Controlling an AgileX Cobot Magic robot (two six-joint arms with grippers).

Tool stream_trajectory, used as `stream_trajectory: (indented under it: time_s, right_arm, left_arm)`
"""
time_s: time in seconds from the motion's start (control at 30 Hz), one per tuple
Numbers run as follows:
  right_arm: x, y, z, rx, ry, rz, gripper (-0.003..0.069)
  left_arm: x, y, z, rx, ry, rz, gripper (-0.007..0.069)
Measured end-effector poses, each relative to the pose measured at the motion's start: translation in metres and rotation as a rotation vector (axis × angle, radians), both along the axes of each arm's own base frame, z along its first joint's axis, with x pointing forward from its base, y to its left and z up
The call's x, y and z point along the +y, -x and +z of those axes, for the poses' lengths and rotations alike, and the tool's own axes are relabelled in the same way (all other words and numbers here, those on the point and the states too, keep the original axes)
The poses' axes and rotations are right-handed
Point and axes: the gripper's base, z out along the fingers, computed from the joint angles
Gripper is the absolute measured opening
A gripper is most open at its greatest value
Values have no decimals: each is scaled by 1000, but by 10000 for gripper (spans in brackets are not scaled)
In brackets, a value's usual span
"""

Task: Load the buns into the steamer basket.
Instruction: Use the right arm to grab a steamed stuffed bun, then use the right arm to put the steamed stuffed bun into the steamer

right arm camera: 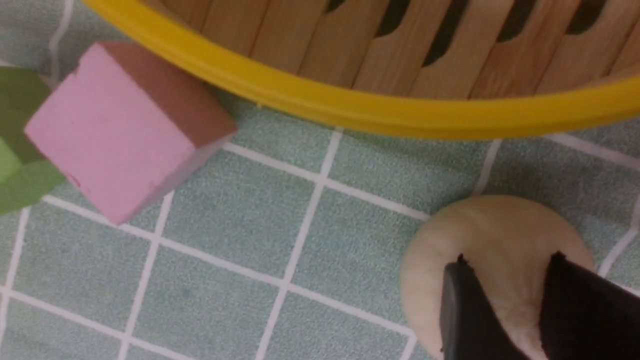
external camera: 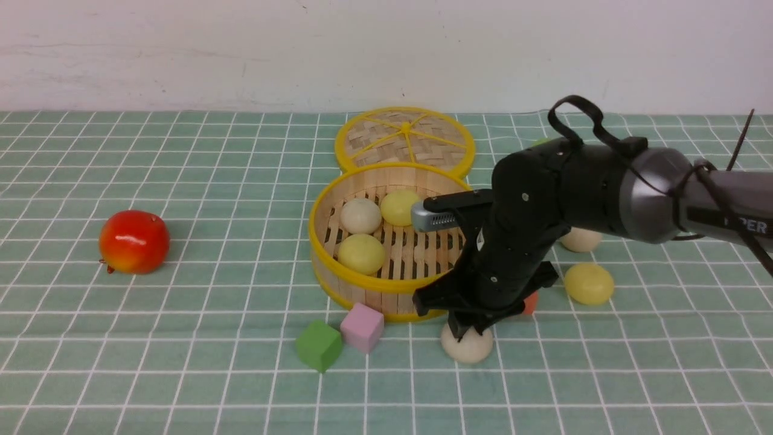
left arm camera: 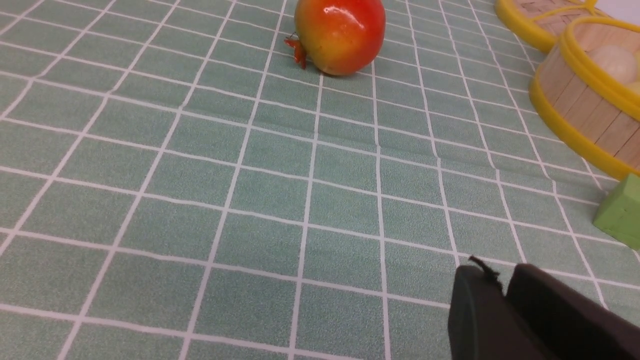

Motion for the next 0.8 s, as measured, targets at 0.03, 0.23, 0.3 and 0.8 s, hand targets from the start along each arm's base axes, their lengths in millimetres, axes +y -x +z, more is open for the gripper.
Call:
stream_trajectory:
  time_s: [0.03,0.23,0.3,0.8]
  right_arm:
    - [0,0,0,0,0,-1,211]
    - [-1,1,0,10,11,3,64]
    - [-2,1,0,17,17,5,20]
    - [3,7,88,-100,-101,91,1]
  left_arm:
    - [0,0,0,0,0,0,87]
    - [0,0,0,0,0,0,92]
    - [0,0,0,0,0,0,92]
    - [0,0,0,0,0,0,102]
